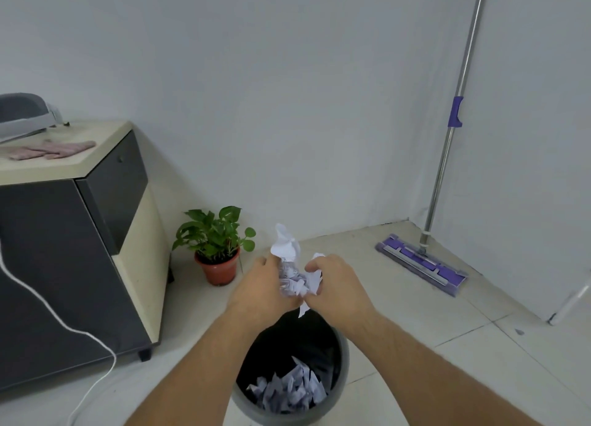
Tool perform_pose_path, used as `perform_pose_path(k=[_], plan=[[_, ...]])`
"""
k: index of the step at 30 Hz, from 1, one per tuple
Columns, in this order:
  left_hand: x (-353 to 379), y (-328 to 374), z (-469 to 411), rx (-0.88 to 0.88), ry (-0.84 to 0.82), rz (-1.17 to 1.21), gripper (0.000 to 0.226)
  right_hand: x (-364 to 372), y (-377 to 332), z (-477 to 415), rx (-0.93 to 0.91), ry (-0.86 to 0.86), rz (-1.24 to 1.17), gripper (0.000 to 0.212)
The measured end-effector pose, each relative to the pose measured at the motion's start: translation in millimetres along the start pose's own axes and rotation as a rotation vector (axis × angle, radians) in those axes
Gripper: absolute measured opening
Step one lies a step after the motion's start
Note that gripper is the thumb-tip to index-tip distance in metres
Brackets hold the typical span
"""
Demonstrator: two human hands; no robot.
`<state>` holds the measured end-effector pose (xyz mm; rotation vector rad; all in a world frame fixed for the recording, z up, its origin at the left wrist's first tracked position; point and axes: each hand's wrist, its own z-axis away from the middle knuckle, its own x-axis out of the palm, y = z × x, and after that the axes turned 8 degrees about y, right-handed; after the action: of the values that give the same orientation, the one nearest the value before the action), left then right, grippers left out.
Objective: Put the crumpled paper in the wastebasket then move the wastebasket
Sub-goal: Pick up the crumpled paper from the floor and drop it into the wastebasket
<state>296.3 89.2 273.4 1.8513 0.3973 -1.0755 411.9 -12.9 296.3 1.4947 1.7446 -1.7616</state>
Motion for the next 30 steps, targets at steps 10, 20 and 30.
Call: perform_pose_path(k=[10, 20, 30], plan=[[11.6, -33.7, 13.9, 0.006, -0.155, -0.085, 0.095, 16.2, 16.9, 11.0, -0.001, -0.067, 0.086, 0.062], [-0.5, -122.5, 64.1, -0.163, -0.223, -0.134, 0.114, 86.9, -4.5, 60.3, -0.07, -0.145, 0.005, 0.044], [55.8, -260.6, 260.5, -0.438, -0.537, -0.149, 0.113, 231.9, 22.3, 197.5, -0.053, -0.621, 0.063, 0.07]])
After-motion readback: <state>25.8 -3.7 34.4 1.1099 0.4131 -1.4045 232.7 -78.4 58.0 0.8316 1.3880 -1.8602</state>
